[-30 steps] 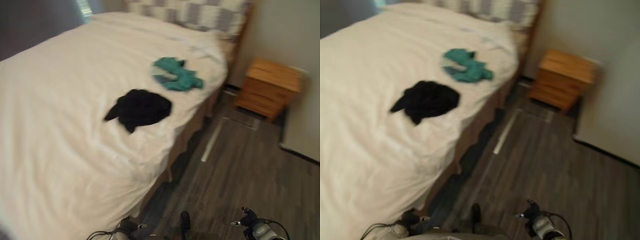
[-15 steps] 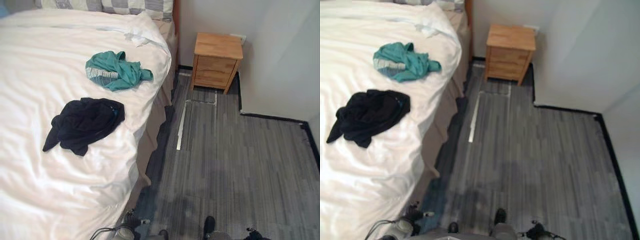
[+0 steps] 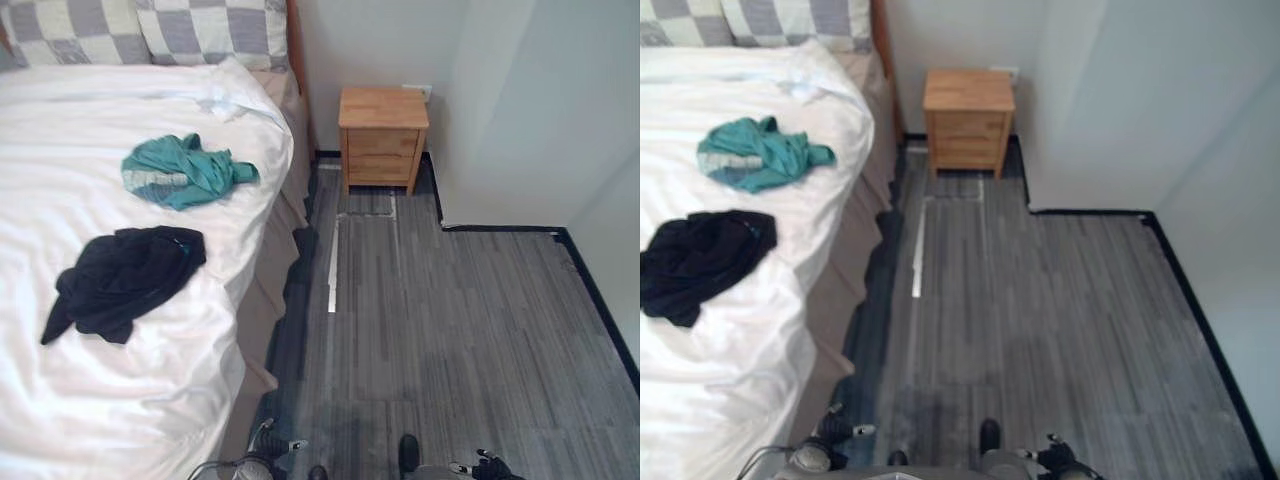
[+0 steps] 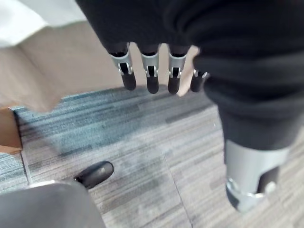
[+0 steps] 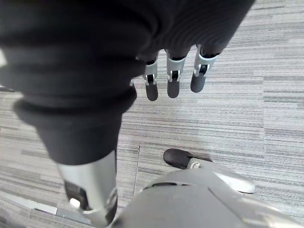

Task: Tidy up the quilt and then pick up the clothes from the bed and put them into the laundry hamper.

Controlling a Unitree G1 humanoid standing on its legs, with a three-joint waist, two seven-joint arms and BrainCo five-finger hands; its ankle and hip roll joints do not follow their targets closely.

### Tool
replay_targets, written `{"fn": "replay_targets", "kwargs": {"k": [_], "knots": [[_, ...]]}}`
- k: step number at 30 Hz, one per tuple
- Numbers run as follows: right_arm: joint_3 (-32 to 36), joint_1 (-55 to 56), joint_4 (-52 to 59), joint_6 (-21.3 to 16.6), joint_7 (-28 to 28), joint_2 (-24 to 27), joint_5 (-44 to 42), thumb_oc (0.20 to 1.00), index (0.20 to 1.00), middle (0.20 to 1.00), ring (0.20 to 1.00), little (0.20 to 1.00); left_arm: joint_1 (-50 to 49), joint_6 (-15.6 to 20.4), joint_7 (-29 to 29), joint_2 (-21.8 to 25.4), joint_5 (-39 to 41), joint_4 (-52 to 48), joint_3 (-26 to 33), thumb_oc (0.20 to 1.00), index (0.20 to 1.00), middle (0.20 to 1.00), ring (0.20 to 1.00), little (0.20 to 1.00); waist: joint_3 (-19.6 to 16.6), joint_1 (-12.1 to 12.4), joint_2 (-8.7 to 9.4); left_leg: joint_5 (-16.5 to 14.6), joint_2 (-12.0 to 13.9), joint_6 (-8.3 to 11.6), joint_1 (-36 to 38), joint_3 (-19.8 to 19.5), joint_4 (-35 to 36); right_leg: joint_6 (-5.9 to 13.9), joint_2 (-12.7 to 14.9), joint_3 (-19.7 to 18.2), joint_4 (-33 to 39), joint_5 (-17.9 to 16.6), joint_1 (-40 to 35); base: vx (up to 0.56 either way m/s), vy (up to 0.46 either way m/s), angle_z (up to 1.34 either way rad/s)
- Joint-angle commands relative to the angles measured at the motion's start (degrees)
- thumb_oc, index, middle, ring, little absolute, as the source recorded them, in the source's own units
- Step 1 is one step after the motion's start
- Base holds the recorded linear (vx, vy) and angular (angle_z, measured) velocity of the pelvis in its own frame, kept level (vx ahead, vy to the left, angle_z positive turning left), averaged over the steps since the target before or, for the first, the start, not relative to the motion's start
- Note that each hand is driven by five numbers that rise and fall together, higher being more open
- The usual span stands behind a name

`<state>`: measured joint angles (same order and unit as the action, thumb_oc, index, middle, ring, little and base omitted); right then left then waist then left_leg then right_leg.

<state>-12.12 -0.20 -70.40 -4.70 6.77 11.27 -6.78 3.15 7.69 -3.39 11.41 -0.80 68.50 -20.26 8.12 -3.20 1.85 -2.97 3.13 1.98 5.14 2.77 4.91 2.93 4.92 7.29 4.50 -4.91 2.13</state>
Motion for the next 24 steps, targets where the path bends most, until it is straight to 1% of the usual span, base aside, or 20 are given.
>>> {"fn": "replay_targets", "kwargs": {"k": [1, 2, 3, 4, 5, 6, 7, 9, 10, 11, 14, 15, 16, 18, 19, 20, 21, 22, 23, 24], "knots": [[-1.2, -0.1, 0.9, -0.7, -1.2, 0.5, -2.6, 1.000, 1.000, 1.000, 1.000, 1.000, 2.0, 2.2, 1.5, -1.7, -3.2, 3.4, -1.7, 1.000, 1.000, 1.000, 1.000, 1.000, 1.6, -1.5, -2.17, -3.3, -0.9, 0.95, 2.3, -8.4, -0.5, 4.57, -1.8, -4.2, -3.8, 5.0, 4.3, 0.27, -0.132, 0.11], [-1.7, -0.2, 0.8, -0.8, -1.5, 0.4, -2.7, 1.000, 1.000, 1.000, 1.000, 1.000, 1.9, 1.9, 0.3, -1.7, -4.7, 4.6, -1.6, 1.000, 1.000, 1.000, 1.000, 1.000, 1.5, -1.7, -1.99, -4.7, -0.9, 1.14, 2.9, -8.6, -1.8, 4.02, -1.8, -4.7, -3.2, 4.7, 3.7, 0.40, -0.173, 0.10], [-2.4, 0.0, 0.2, -0.6, -2.1, 1.0, -1.6, 1.000, 1.000, 1.000, 1.000, 1.000, 1.6, 1.4, 0.0, -1.5, -6.1, 5.8, -1.6, 1.000, 1.000, 1.000, 1.000, 1.000, 1.4, -1.6, -2.29, -4.5, -0.9, 2.50, 2.0, -8.1, -10.4, 2.99, -2.4, -4.8, -1.8, 5.2, 1.6, 0.30, -0.135, 0.18], [-2.9, -0.1, 0.0, -0.6, -2.2, 1.5, -0.9, 1.000, 1.000, 1.000, 1.000, 1.000, 1.5, 1.4, -0.5, -1.5, -6.0, 5.8, -1.3, 1.000, 1.000, 1.000, 1.000, 1.000, 1.9, -1.3, -2.48, -2.0, -1.1, 3.87, 0.3, -7.8, -16.9, 2.35, -2.7, -4.5, -0.9, 5.2, -0.1, 0.23, -0.155, 0.27], [-3.3, -0.5, 0.1, -0.6, -2.1, 2.1, -0.4, 1.000, 1.000, 1.000, 1.000, 1.000, 2.0, 1.4, -1.1, -1.2, -5.7, 5.0, -1.1, 1.000, 1.000, 1.000, 1.000, 1.000, 3.3, -0.3, -2.06, 2.4, -1.3, 5.10, -4.1, -8.1, -25.6, 1.62, -2.4, -4.3, -0.4, 5.5, -2.0, 0.13, -0.171, 0.29], [-3.4, -0.8, 0.3, -0.7, -2.0, 2.3, -0.2, 1.000, 1.000, 1.000, 1.000, 1.000, 2.3, 1.5, -1.3, -1.2, -5.5, 4.2, -1.3, 1.000, 1.000, 1.000, 1.000, 1.000, 4.5, 0.5, -1.32, 4.5, -1.8, 5.08, -7.9, -8.7, -32.9, 1.05, -1.7, -4.1, -0.2, 5.6, -3.2, 0.17, -0.189, 0.07], [-3.9, -1.5, 0.5, -0.6, -1.9, 2.6, 0.1, 1.000, 1.000, 1.000, 1.000, 1.000, 2.9, 1.4, -1.7, -1.2, -5.0, 3.4, -1.3, 1.000, 1.000, 1.000, 1.000, 1.000, 5.6, 1.6, -0.57, 4.9, -2.9, 4.25, -11.2, -9.2, -39.4, 0.46, -1.5, -4.7, 0.3, 5.9, -4.8, 0.22, -0.161, -0.14], [-4.6, -3.0, 0.6, -0.4, -1.5, 3.1, 0.8, 1.000, 1.000, 1.000, 1.000, 1.000, 3.8, 1.4, -2.3, -1.0, -4.7, 2.4, -1.5, 1.000, 1.000, 1.000, 1.000, 1.000, 6.6, 3.6, 0.67, 2.8, -5.4, 2.97, -17.3, -8.2, -43.6, 0.35, -1.0, -6.4, 0.5, 7.0, -6.8, 0.32, -0.095, -0.23], [-5.0, -3.6, 0.6, -0.2, -1.5, 3.2, 1.1, 1.000, 1.000, 1.000, 1.000, 1.000, 4.1, 1.4, -2.5, -1.0, -4.4, 2.1, -1.3, 1.000, 1.000, 1.000, 1.000, 1.000, 6.5, 4.3, 0.79, 2.6, -6.5, 2.72, -19.5, -7.7, -41.5, 0.42, -1.2, -7.3, 0.5, 7.9, -7.4, 0.57, -0.005, -0.49], [-6.1, -4.1, 1.4, -1.5, -1.4, 3.1, 1.1, 1.000, 1.000, 1.000, 1.000, 1.000, 3.8, 1.9, -3.0, -0.8, -4.8, 1.4, -1.6, 1.000, 1.000, 1.000, 1.000, 1.000, 5.9, 6.3, -0.23, 2.4, -6.7, 1.84, -22.5, -5.4, -33.7, 0.13, -3.1, -9.2, 0.5, 10.5, -9.1, 0.47, 0.018, -0.57], [-6.6, -4.0, 1.7, -1.3, -1.8, 3.0, 1.3, 1.000, 1.000, 1.000, 1.000, 1.000, 3.2, 2.0, -2.9, -1.0, -5.2, 1.3, -1.7, 1.000, 1.000, 1.000, 1.000, 1.000, 5.8, 6.9, -0.39, 2.1, -6.5, 1.27, -21.7, -3.8, -28.2, 0.00, -3.5, -10.1, 0.5, 11.7, -10.0, 0.43, 0.043, -0.57], [-7.3, -3.7, 1.9, -1.2, -2.1, 2.4, 2.6, 1.000, 1.000, 1.000, 1.000, 1.000, 2.8, 1.6, -2.7, -1.3, -5.7, 1.2, -1.5, 1.000, 1.000, 1.000, 1.000, 1.000, 4.8, 7.7, -1.50, 5.2, -5.3, 0.72, -21.5, -1.1, -14.2, -0.16, -5.7, -10.8, 0.5, 14.5, -12.1, 0.59, 0.080, -0.36], [-7.5, -3.6, 1.4, -0.9, -2.0, 2.1, 3.2, 1.000, 1.000, 1.000, 1.000, 1.000, 2.8, 1.5, -2.9, -1.5, -6.1, 1.7, -1.5, 1.000, 1.000, 1.000, 1.000, 1.000, 4.8, 8.3, -1.43, 7.1, -5.2, 0.89, -21.4, -0.3, -10.6, -0.08, -6.1, -11.0, 0.5, 15.5, -13.2, 0.77, 0.105, -0.09], [-7.4, -2.8, 0.7, -0.5, -2.2, 1.5, 4.7, 1.000, 1.000, 1.000, 1.000, 1.000, 2.7, 0.6, -2.5, -1.8, -6.5, 3.6, -1.0, 1.000, 1.000, 1.000, 1.000, 1.000, 3.7, 8.5, -0.63, 7.2, -4.1, 0.23, -21.4, 2.6, -6.9, 0.09, -6.5, -11.1, 0.5, 17.4, -15.7, 0.56, 0.089, -0.12], [-7.5, -1.9, 0.3, -0.3, -2.5, 0.7, 5.3, 1.000, 1.000, 1.000, 1.000, 1.000, 2.1, 0.2, -2.8, -1.6, -7.1, 4.7, -0.6, 1.000, 1.000, 1.000, 1.000, 1.000, 3.1, 8.4, 0.19, 7.5, -4.6, -1.08, -20.2, 2.7, -6.8, 0.10, -5.9, -11.0, 0.3, 16.8, -17.0, 0.36, 0.061, -0.41], [-7.5, -1.9, 0.3, -0.3, -2.5, 0.7, 5.3, 1.000, 1.000, 1.000, 1.000, 1.000, 2.1, 0.2, -2.8, -1.6, -7.1, 4.7, -0.6, 1.000, 1.000, 1.000, 1.000, 1.000, 3.1, 8.4, 0.21, 7.5, -4.6, -1.09, -20.2, 2.7, -6.7, 0.10, -5.9, -11.0, 0.4, 16.8, -17.0, 0.57, 0.064, -0.43], [-7.0, -2.3, 0.3, -0.3, -2.9, -0.2, 5.4, 1.000, 1.000, 1.000, 1.000, 1.000, 1.9, -0.7, -3.1, -0.9, -7.8, 6.7, 0.1, 1.000, 1.000, 1.000, 1.000, 1.000, 3.6, 8.6, 2.66, 4.7, -6.3, -3.34, -16.5, 0.6, -8.2, 8.77, -5.1, -9.6, -21.9, 8.4, -9.5, 0.53, 0.089, -0.14], [-6.5, -2.5, 0.6, -0.5, -2.8, 0.0, 5.1, 1.000, 1.000, 1.000, 1.000, 1.000, 2.3, -1.0, -3.3, -0.7, -7.8, 7.0, 0.3, 1.000, 1.000, 1.000, 1.000, 1.000, 4.0, 7.5, 1.99, 4.0, -5.8, -3.62, -14.5, -0.5, -7.8, 10.68, -5.2, -9.8, -28.6, 5.1, -6.6, 0.75, 0.118, -0.12], [-6.1, -3.5, 1.3, -0.8, -2.5, 0.0, 4.3, 1.000, 1.000, 1.000, 1.000, 1.000, 2.9, -1.4, -3.9, -0.5, -7.2, 7.0, 0.1, 1.000, 1.000, 1.000, 1.000, 1.000, 4.8, 6.0, 0.47, 3.4, -4.6, -3.86, -11.2, -2.5, -6.6, 10.78, -6.8, -10.7, -35.5, 2.0, -1.9, 0.34, 0.073, 0.00], [-6.1, -3.5, 1.3, -0.8, -2.5, 0.0, 4.3, 1.000, 1.000, 1.000, 1.000, 1.000, 2.9, -1.4, -3.9, -0.5, -7.2, 7.0, 0.1, 1.000, 1.000, 1.000, 1.000, 1.000, 4.7, 6.0, 0.44, 3.5, -4.6, -3.86, -11.3, -2.5, -6.6, 10.78, -6.8, -10.7, -35.5, 2.0, -1.9, 0.63, 0.070, 0.08]]}}
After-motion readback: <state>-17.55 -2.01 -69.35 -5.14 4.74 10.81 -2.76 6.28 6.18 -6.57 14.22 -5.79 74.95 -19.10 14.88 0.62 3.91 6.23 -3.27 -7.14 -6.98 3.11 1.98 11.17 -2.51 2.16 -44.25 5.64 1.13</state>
